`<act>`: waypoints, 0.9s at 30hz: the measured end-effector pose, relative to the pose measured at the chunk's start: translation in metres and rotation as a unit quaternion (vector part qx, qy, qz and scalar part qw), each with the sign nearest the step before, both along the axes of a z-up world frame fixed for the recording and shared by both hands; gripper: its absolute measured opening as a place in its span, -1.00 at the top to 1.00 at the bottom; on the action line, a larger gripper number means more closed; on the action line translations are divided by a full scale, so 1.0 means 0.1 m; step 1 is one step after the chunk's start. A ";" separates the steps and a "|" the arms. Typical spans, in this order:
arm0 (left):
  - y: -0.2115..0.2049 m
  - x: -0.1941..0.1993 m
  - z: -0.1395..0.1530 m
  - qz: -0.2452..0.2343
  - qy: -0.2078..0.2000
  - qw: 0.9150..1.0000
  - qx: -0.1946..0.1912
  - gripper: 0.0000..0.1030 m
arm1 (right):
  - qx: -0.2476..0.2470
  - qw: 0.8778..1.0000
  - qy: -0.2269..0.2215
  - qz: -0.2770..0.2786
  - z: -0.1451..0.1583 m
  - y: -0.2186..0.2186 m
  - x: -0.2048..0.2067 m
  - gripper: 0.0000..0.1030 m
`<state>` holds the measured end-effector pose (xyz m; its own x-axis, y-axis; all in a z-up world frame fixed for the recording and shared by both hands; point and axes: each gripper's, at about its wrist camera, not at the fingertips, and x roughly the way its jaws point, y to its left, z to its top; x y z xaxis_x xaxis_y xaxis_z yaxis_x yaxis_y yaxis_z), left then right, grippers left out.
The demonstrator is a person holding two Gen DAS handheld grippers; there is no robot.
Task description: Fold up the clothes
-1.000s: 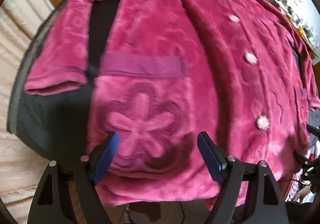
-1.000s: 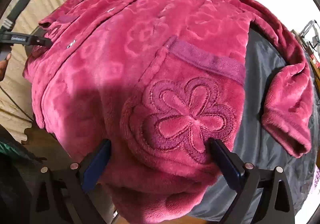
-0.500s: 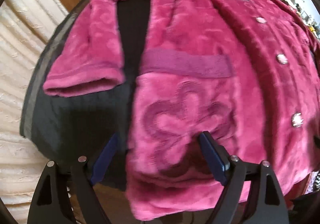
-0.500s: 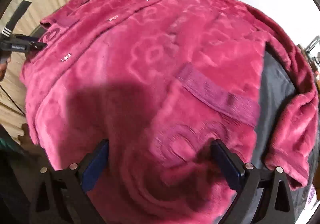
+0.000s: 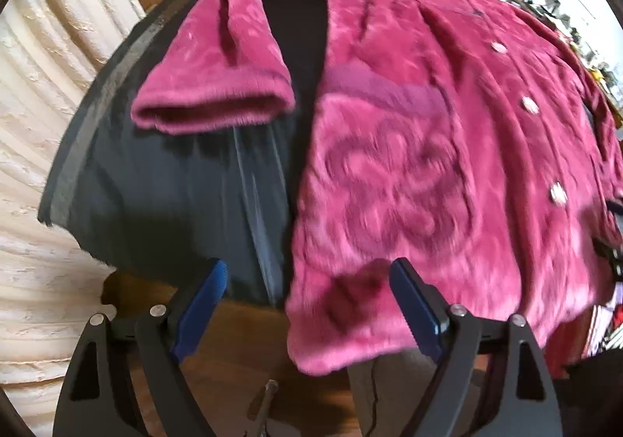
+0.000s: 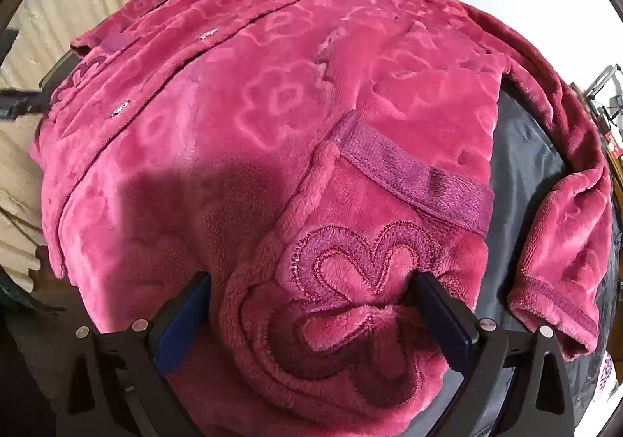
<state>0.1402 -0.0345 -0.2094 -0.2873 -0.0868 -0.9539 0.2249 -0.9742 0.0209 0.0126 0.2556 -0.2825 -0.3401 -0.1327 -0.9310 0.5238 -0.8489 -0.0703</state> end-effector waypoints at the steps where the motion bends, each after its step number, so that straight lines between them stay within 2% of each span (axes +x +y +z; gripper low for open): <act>1: 0.02 0.07 -0.01 0.000 0.002 1.000 0.006 -0.71 | -0.001 1.000 0.002 -0.001 0.00 0.00 0.01 -0.98; 8: 0.20 0.57 -0.09 0.000 0.013 0.999 0.047 -0.70 | -0.003 1.000 0.007 -0.006 0.03 -0.05 0.08 -0.98; 13: 0.20 0.74 -0.05 0.006 0.012 1.000 -0.006 -0.67 | -0.004 1.000 0.008 -0.005 0.02 0.05 0.10 -0.98; 15: 0.13 0.82 -0.07 0.014 0.000 0.999 -0.034 -0.67 | -0.007 1.000 0.013 -0.005 0.02 0.08 0.13 -0.98; 16: 0.10 0.84 -0.10 0.020 -0.012 0.998 -0.056 -0.59 | -0.008 1.000 0.015 -0.005 0.02 0.10 0.14 -0.98; 17: 0.03 0.85 -0.13 0.029 -0.019 0.998 -0.060 -0.58 | -0.011 1.000 0.019 -0.006 0.02 0.11 0.16 -0.98; 19: -0.14 0.87 -0.16 0.050 -0.021 0.998 -0.040 -0.57 | -0.012 1.000 0.020 -0.013 0.05 0.23 0.26 -0.98; 20: -0.17 0.87 -0.14 0.057 -0.017 0.998 -0.026 -0.49 | -0.011 1.000 0.018 -0.018 0.06 0.31 0.33 -0.98; 23: 0.00 0.85 -0.02 0.040 -0.002 0.999 -0.022 -0.47 | -0.003 0.999 0.009 -0.039 0.12 0.38 0.45 -0.98; 24: 0.07 0.85 0.01 0.031 0.003 0.999 -0.024 -0.47 | -0.010 0.999 0.004 -0.046 0.17 0.32 0.47 -0.98; 27: 0.30 0.69 0.12 0.017 0.019 1.000 -0.014 -0.47 | -0.115 0.992 -0.008 -0.042 0.44 0.22 0.61 -0.98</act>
